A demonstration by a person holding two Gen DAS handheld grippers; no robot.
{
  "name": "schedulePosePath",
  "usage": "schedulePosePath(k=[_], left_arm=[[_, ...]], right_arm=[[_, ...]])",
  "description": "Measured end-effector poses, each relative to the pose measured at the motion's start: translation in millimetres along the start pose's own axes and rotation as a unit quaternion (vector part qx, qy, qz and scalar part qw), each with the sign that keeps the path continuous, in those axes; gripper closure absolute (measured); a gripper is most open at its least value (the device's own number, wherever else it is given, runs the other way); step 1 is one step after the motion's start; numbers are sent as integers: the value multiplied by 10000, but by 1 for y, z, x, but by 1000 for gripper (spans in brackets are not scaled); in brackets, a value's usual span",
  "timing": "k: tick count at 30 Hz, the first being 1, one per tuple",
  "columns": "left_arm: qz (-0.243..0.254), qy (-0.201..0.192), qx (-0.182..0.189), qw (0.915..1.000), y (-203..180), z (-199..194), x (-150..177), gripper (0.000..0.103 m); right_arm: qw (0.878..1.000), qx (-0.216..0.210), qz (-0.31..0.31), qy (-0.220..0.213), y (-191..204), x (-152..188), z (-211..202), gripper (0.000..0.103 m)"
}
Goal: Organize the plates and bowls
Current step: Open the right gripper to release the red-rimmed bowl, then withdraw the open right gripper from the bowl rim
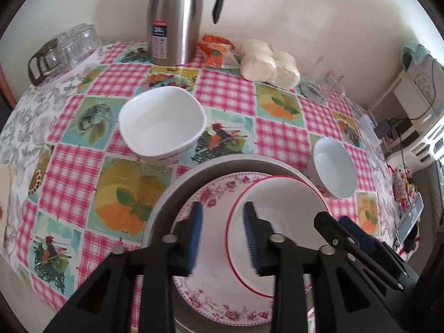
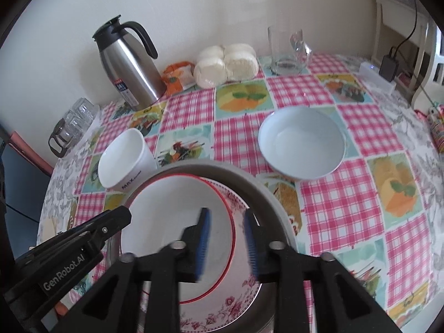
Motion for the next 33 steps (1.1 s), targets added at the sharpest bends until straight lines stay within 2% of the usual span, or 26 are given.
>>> schedulePosePath(k=[1,5,7,11,18,22,25,33], left_arm=[[-50,-16,-46,10000,3,-1,-1,61],[-327,-30,-225,9992,16,-2,-3,49],[-502,1,-370,9981,27,0,-4,35],[-753,49,-592,9954,42,4,-3,22],[-1031,71,-781,9916,58,8,-1,21],[-1089,30,-959,9894,63,9,-1,9],[-1105,-32,-1037,9885,66,7,-1,5],[-1061,59,-1045,9888,66,12,0,4]], right_arm=[[10000,23,14,-26,-1,-1,-1,47],[9999,69,80,-64,-6,-3,-1,38],[9998,108,118,-67,-9,-4,1,31],[9996,191,165,-150,-15,-5,2,19],[9993,238,237,-153,-20,-6,3,9],[9993,231,254,-155,-21,-6,4,0],[9992,225,276,-196,-22,-6,4,0],[9992,201,269,-219,-22,-6,4,0]])
Point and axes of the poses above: each gripper's, at about its wrist camera, not at the fingertips, and z roughly the way its jaws point, y to its left, x to its underside, the point moved 8 cm from there along z, roughly the way its jaws point, and after that the axes turned 12 degrees about y, right-handed, at the moved point
